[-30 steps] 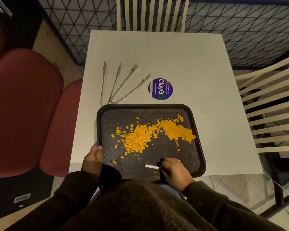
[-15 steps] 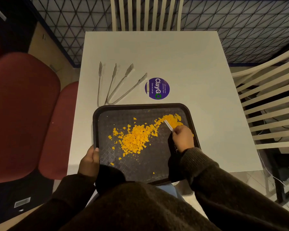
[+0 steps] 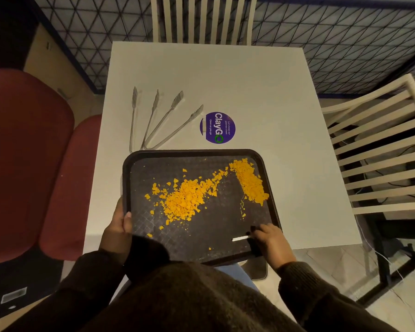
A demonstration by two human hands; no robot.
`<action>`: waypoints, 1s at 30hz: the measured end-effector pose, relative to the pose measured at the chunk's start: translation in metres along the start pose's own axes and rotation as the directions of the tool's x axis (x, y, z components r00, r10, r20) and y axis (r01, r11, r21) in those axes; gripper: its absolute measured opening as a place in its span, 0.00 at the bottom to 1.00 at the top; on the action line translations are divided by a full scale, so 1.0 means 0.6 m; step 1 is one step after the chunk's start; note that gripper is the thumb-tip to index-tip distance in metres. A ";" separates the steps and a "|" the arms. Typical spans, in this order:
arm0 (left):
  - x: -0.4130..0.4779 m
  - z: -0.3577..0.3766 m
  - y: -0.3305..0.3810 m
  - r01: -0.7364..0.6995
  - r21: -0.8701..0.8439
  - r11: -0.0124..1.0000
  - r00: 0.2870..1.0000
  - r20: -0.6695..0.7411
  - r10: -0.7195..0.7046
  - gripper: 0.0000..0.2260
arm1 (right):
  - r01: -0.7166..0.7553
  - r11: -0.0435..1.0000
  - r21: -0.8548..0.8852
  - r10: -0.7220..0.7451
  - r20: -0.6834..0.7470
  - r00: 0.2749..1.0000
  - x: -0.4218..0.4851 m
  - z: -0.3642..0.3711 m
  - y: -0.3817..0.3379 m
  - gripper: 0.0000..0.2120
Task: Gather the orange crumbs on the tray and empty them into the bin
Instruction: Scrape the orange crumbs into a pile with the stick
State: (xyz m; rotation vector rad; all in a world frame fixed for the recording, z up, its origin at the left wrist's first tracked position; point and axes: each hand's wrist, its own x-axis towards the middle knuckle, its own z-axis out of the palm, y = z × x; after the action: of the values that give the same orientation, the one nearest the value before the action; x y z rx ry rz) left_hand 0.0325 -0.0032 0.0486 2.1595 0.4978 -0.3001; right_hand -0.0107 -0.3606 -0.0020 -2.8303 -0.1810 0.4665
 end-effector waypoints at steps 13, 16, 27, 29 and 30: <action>0.007 0.002 -0.012 0.037 0.168 0.985 0.999 -0.017 -0.035 0.20 | -0.077 0.995 -0.062 0.065 -0.178 0.982 0.146 -0.033 0.027 0.01; 0.003 0.003 -0.009 0.016 0.177 0.984 1.000 -0.014 -0.013 0.20 | -0.083 0.995 -0.049 0.073 -0.185 0.980 0.178 -0.034 0.033 0.02; 0.015 -0.001 -0.026 0.017 0.202 0.979 1.000 -0.016 -0.014 0.20 | 0.113 0.993 -0.023 -0.113 -0.008 0.994 0.036 -0.003 -0.012 0.15; 0.015 -0.001 -0.028 0.004 0.193 0.981 1.000 -0.006 -0.003 0.20 | 0.094 0.995 -0.019 -0.094 0.010 0.996 0.028 0.009 -0.013 0.17; 0.015 -0.002 -0.029 0.003 0.188 0.982 1.000 -0.001 -0.003 0.20 | 0.068 0.998 0.004 -0.068 -0.010 0.998 0.035 0.009 -0.014 0.16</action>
State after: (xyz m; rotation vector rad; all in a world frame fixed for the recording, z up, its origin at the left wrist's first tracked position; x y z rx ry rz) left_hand 0.0327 0.0094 0.0333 2.3419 0.4897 -0.3600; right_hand 0.0068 -0.3480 -0.0106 -2.8110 -0.2733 0.4377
